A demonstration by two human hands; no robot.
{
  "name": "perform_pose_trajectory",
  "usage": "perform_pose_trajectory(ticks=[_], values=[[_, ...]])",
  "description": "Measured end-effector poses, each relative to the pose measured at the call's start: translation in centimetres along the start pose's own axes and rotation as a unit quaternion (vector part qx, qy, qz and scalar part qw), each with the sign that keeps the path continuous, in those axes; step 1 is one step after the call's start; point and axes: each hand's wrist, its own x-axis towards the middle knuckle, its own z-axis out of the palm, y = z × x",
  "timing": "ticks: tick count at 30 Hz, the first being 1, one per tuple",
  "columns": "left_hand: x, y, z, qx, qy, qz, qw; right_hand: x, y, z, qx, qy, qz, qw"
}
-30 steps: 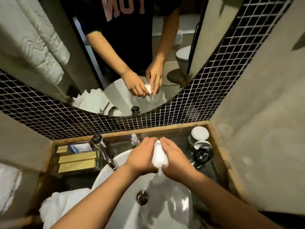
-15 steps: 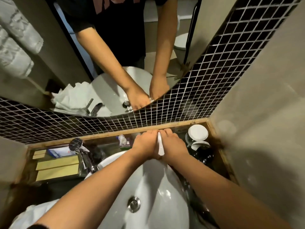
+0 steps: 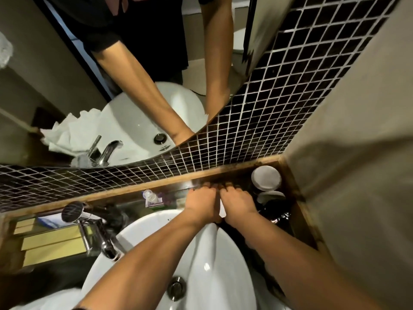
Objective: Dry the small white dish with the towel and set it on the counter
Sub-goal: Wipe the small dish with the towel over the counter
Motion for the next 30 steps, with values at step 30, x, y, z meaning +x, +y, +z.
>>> perform_pose_trajectory(ticks=[30], values=[[-2.7, 1.2, 2.2, -0.062, -0.031, -0.087, 0.994, -3.7, 1.1, 3.2, 0.142, 0.061, 0.014, 0.988]])
